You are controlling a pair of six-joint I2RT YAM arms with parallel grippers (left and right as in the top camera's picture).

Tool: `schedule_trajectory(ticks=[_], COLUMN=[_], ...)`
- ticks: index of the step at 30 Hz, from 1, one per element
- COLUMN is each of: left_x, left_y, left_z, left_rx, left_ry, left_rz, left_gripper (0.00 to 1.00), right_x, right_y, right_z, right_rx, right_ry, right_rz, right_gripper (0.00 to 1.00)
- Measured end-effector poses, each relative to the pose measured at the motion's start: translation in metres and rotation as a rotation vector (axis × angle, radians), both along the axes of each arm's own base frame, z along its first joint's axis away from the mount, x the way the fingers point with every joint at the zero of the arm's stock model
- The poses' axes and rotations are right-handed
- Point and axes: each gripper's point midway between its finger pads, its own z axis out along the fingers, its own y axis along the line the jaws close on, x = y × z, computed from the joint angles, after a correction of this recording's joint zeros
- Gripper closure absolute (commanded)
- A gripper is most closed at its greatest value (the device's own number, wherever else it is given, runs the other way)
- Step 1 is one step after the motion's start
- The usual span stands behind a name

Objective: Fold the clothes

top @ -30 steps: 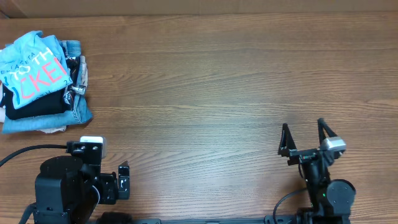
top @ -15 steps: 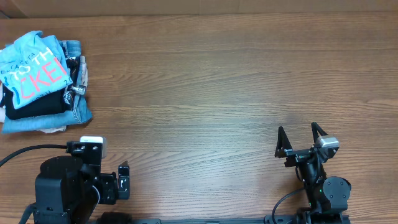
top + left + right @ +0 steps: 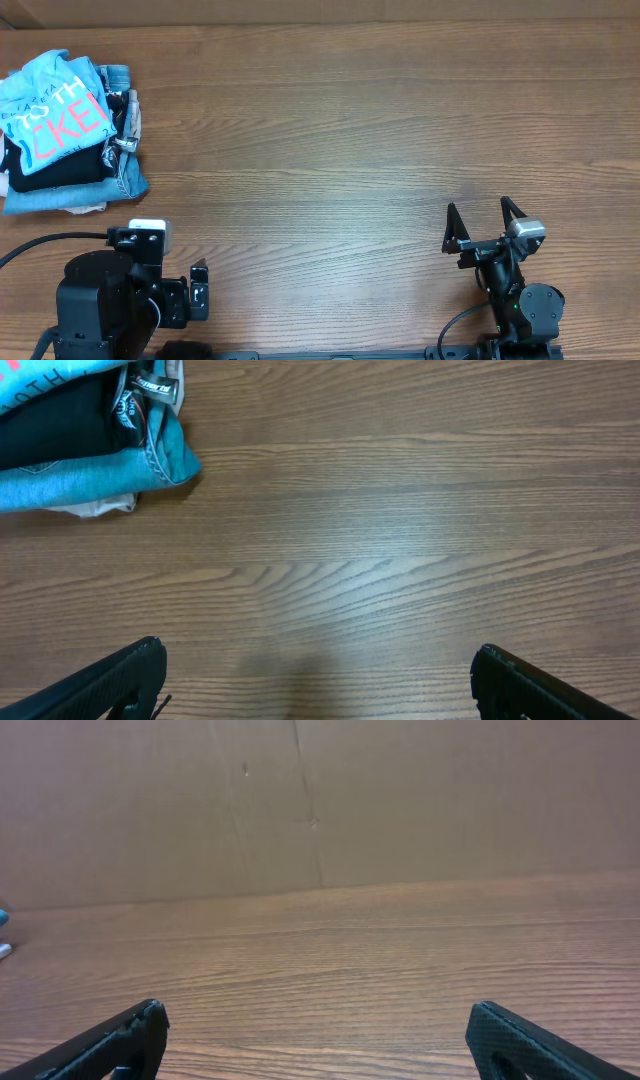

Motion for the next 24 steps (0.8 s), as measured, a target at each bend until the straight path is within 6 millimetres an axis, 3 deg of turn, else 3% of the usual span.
schedule_trajectory(ticks=[8,14,19,24], left_x=[-0.001,0.009,0.022,0.053], left_y=[0.0,0.002,0.005,0.003], left_z=[0.0,0.002,-0.034,-0.071], left_rx=[0.001,-0.015,-0.027,-0.042], left_ry=[0.001,-0.181,-0.323,-0.474], left_rz=[0.0,0.016,0.045,0.042], left_gripper=[0.0,0.0,0.0,0.0], right_x=[0.0,0.0,0.0,0.0], right_y=[0.0,0.0,0.0,0.0], right_z=[0.0,0.0,0.0,0.0], right_rx=[-0.001,0.0,0.0,0.0], right_ry=[-0.001,-0.001,-0.001,-0.001], right_rz=[0.0,0.0,0.0,0.0], right_gripper=[0.0,0.0,0.0,0.0])
